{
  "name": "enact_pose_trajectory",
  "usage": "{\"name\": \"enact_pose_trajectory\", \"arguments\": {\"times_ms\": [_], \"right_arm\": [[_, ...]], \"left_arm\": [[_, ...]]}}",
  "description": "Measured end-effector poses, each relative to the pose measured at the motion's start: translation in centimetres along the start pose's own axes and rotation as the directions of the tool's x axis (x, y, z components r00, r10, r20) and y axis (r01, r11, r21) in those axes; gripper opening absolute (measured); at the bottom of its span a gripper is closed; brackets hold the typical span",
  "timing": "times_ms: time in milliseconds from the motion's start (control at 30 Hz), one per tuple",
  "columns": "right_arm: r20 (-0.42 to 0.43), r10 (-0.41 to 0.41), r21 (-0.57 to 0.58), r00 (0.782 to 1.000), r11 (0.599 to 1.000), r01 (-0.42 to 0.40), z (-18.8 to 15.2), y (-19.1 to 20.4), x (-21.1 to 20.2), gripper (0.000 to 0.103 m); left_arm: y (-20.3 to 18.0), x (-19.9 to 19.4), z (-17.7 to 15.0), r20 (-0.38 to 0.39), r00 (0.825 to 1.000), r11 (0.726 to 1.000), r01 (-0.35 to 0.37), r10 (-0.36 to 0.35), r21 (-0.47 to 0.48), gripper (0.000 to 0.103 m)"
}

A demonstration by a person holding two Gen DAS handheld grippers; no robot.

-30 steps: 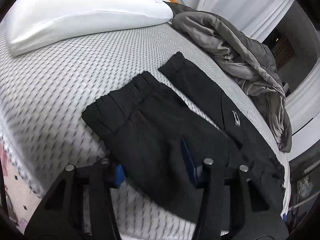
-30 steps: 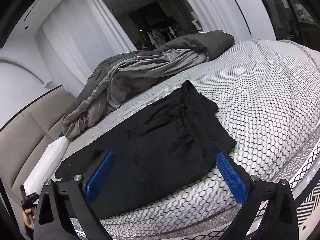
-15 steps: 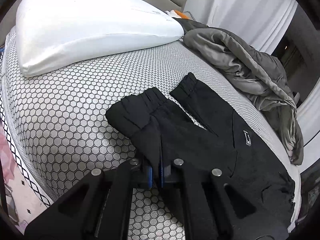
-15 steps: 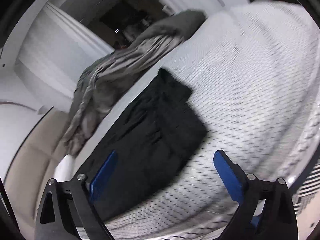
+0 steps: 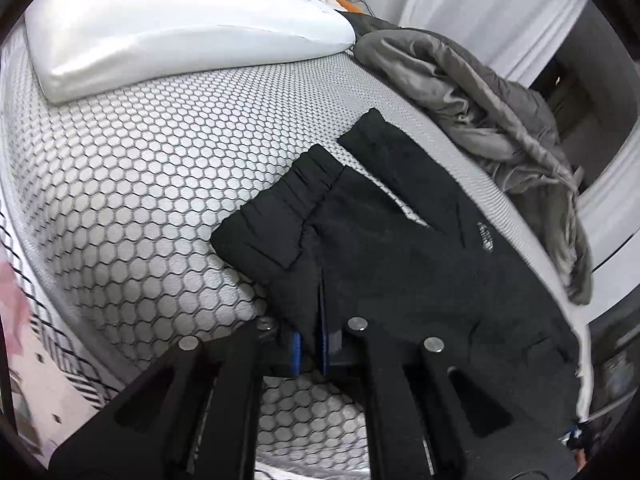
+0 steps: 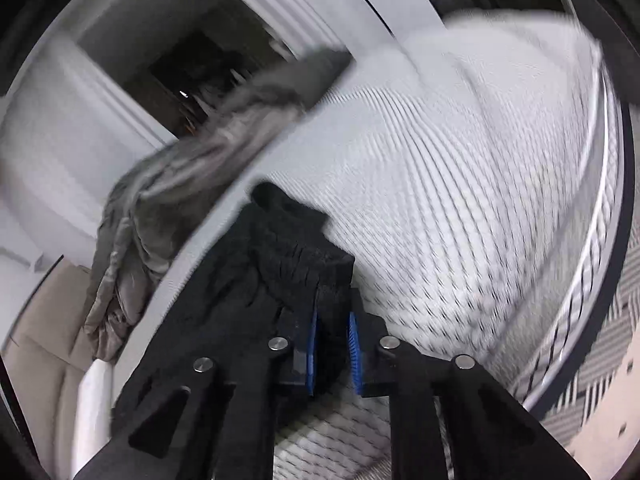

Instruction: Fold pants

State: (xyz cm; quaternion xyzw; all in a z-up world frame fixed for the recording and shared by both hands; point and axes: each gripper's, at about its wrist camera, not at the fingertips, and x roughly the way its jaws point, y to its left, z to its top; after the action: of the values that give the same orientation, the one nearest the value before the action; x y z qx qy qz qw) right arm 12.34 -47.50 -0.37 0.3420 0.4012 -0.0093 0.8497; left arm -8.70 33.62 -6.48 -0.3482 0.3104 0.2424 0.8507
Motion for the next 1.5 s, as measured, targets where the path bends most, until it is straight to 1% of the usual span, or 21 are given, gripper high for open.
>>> {"name": "enact_pose_trajectory", "arguments": {"times_ms": [33,167,267,333,367,400,433,500,567,633,700,767,800,867,1000,1133,1167,1233,1267,1300,1500], "right_arm": [[-0.007,0.049,0.030,0.999,0.998,-0.048,-0.2,-0.4,-0.1,0.018],[-0.025,0.134,0.015,0.991,0.991,-0.134,-0.5,0.3,-0.5,0.051],[-0.034,0.118,-0.012,0.992,0.993,-0.119,-0.9,1.7,0.8,0.056],[-0.038,0.087,-0.016,0.996,0.996,-0.088,-0.7,1.7,1.7,0.056],[-0.045,0.072,-0.016,0.996,0.997,-0.073,-0.6,1.9,2.3,0.049],[-0.044,0.045,-0.026,0.998,0.999,-0.046,-0.6,2.1,2.5,0.031],[-0.034,0.016,-0.051,0.999,0.999,-0.018,-0.5,2.6,2.8,0.022],[0.016,-0.007,-0.095,1.000,0.995,0.008,-0.5,3.0,1.9,0.015],[0.028,-0.030,-0.099,0.999,0.995,0.033,-0.9,1.7,1.1,0.015],[-0.032,-0.058,-0.081,0.998,0.995,0.056,-1.1,1.0,2.0,0.018],[-0.038,-0.034,-0.077,0.999,0.997,0.031,-1.0,0.5,1.9,0.029],[-0.022,0.021,-0.069,1.000,0.997,-0.022,-1.2,0.3,1.0,0.046],[-0.018,0.040,-0.061,0.999,0.997,-0.041,-1.4,0.0,0.5,0.049],[-0.036,0.076,-0.046,0.996,0.996,-0.078,-1.5,-0.7,-0.2,0.049],[-0.063,0.156,0.001,0.986,0.988,-0.156,-1.3,-2.1,-0.7,0.049],[-0.115,0.176,0.022,0.978,0.984,-0.175,-0.9,-1.9,1.4,0.049],[-0.116,0.173,0.023,0.978,0.985,-0.172,-0.6,-1.7,2.1,0.049],[-0.093,0.159,0.009,0.983,0.987,-0.159,-0.3,-1.0,2.5,0.047],[-0.077,0.127,-0.019,0.989,0.991,-0.129,-0.2,-0.5,2.6,0.030],[-0.069,0.109,-0.034,0.992,0.993,-0.111,-0.1,-0.1,2.6,0.018],[-0.027,0.122,-0.039,0.992,0.992,-0.123,-0.8,-0.8,-0.5,0.014]], "left_arm": [[0.0,-0.1,0.0,-0.001,1.000,1.000,0.004,-0.004,-0.002,0.003],[0.1,0.4,0.2,-0.022,0.999,0.999,0.029,-0.030,-0.038,0.012],[-0.3,1.3,0.3,-0.032,0.999,0.999,0.017,-0.018,-0.042,0.018],[-0.5,1.5,0.4,-0.020,1.000,0.999,0.012,-0.013,-0.039,0.018],[-0.6,1.4,0.3,-0.011,1.000,0.999,0.011,-0.011,-0.038,0.017],[-0.7,1.3,0.3,-0.001,1.000,0.999,0.003,-0.003,-0.035,0.008],[-0.6,0.7,0.2,0.021,1.000,0.999,-0.008,0.009,-0.034,0.004],[0.1,-0.4,0.1,0.044,0.999,0.998,0.025,-0.022,-0.064,0.004],[0.7,-0.6,0.0,0.029,0.999,0.997,0.039,-0.037,-0.072,0.004],[0.9,0.5,0.0,-0.032,0.999,0.998,0.012,-0.014,-0.068,0.005],[1.1,0.8,-0.1,-0.044,0.999,0.997,0.018,-0.021,-0.079,0.008],[0.9,0.7,0.0,-0.053,0.998,0.997,0.036,-0.040,-0.066,0.017],[0.7,0.7,0.0,-0.063,0.996,0.997,0.055,-0.059,-0.057,0.029],[0.3,0.9,0.1,-0.070,0.994,0.996,0.080,-0.082,-0.035,0.040],[-0.5,1.5,0.0,-0.069,0.996,0.998,0.057,-0.058,-0.017,0.041],[-0.7,1.5,0.1,-0.062,0.996,0.997,0.064,-0.066,-0.034,0.041],[-0.7,1.5,0.1,-0.057,0.996,0.998,0.060,-0.062,-0.034,0.039],[-0.4,1.4,0.1,-0.043,0.998,0.998,0.043,-0.044,-0.037,0.012],[-0.2,1.4,0.1,-0.043,0.998,0.999,0.033,-0.035,-0.040,0.006],[0.2,1.3,0.2,-0.039,0.998,0.997,0.041,-0.044,-0.065,0.004],[1.9,-0.2,0.5,-0.002,0.996,0.991,0.084,-0.085,-0.108,0.001]]}}
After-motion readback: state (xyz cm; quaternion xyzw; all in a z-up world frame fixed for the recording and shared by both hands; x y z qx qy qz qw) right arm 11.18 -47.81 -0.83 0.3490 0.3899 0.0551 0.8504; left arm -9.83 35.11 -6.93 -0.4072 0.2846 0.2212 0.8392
